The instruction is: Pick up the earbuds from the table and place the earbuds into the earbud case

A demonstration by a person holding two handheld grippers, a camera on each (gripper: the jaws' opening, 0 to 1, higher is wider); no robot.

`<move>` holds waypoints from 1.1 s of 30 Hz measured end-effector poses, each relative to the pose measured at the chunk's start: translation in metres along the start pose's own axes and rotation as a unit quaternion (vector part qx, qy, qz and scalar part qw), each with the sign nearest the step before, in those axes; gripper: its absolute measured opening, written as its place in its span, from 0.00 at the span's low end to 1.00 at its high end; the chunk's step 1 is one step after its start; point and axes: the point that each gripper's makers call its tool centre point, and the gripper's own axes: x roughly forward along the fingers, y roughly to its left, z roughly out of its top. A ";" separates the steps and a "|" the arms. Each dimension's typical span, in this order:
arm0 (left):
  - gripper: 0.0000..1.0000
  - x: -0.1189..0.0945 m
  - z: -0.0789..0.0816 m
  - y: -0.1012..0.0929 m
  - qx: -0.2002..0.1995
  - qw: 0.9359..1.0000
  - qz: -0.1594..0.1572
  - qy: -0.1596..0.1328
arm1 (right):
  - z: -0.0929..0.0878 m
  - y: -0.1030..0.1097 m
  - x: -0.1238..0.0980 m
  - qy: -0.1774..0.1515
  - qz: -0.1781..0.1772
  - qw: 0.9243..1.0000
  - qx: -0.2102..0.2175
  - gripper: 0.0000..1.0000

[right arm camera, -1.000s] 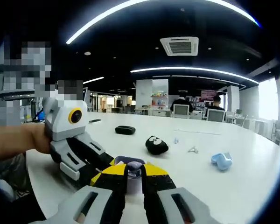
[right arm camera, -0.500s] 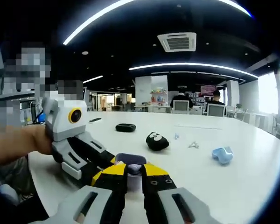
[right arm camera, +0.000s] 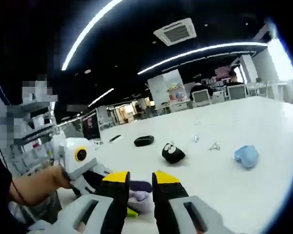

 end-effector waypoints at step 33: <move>0.19 -0.001 0.001 -0.001 -0.007 1.000 -0.011 0.002 | -0.035 -0.010 0.019 0.278 0.115 0.932 0.203 0.03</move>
